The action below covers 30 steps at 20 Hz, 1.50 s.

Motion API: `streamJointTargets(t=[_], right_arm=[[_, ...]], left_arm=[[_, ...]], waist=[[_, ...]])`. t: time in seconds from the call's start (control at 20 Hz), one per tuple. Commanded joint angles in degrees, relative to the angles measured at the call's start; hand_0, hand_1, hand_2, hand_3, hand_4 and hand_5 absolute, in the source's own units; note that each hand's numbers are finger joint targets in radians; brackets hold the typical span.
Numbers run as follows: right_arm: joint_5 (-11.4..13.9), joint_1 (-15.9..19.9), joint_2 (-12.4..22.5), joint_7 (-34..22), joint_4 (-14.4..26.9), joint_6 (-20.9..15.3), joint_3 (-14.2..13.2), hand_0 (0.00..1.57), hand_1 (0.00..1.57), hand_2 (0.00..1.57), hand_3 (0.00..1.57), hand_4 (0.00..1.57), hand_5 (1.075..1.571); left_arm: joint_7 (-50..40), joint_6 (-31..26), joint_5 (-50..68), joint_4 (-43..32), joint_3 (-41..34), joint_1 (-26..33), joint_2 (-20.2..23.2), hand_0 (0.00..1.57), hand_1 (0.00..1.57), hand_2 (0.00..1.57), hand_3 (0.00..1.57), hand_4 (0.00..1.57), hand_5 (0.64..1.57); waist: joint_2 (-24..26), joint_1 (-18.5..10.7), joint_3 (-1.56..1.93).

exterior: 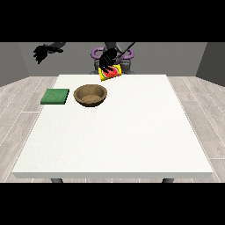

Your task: Pick the cup and pour the ball into the bowl, then pick the bowl and place it on the pad

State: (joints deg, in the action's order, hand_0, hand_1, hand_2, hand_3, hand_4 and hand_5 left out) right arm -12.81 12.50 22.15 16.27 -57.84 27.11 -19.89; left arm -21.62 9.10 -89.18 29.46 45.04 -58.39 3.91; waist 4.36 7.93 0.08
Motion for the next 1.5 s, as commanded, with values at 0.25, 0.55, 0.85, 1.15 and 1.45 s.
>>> streamJointTargets(t=[0.25,0.55,0.85,1.15,1.45], right_arm=[[-0.13,-0.81,-1.93,-2.59,-0.16,-2.42,0.45,0.00,0.00,0.00,0.00,0.00,1.569],[-1.42,-1.57,-0.12,-2.48,1.76,-3.32,-2.58,0.00,0.00,0.00,0.00,0.00,1.569],[-1.60,0.54,-2.73,-2.53,-0.38,-5.76,-1.94,0.00,0.00,0.00,0.00,0.36,1.568],[0.24,5.62,-7.89,-2.22,-2.44,-11.41,0.55,0.00,0.00,0.00,0.00,0.29,1.570],[2.60,6.85,-12.25,-0.95,-1.42,-20.95,0.03,0.00,0.00,0.00,0.00,0.29,1.570]], left_arm=[[4.78,-2.82,-6.91,2.39,1.57,0.55,0.97,1.45,1.45,1.57,1.57,1.53,1.134],[-1.86,8.20,16.19,11.39,-21.88,4.52,-1.64,1.30,1.30,1.57,1.57,1.57,1.190],[3.95,19.97,39.31,20.74,-36.23,13.66,-3.80,0.56,0.56,0.00,0.00,0.89,1.502],[16.91,18.09,67.54,31.97,-38.47,21.61,-3.88,0.00,0.00,0.00,0.00,0.00,1.556],[33.72,6.44,80.72,38.12,-35.86,31.91,-3.90,0.00,0.00,0.00,0.00,0.00,1.565]], waist=[[0.32,-2.52,-0.08],[-0.28,-8.52,-0.61],[-5.96,-9.62,-1.44],[-11.93,-10.15,-1.07],[-14.28,-17.57,-0.22]])
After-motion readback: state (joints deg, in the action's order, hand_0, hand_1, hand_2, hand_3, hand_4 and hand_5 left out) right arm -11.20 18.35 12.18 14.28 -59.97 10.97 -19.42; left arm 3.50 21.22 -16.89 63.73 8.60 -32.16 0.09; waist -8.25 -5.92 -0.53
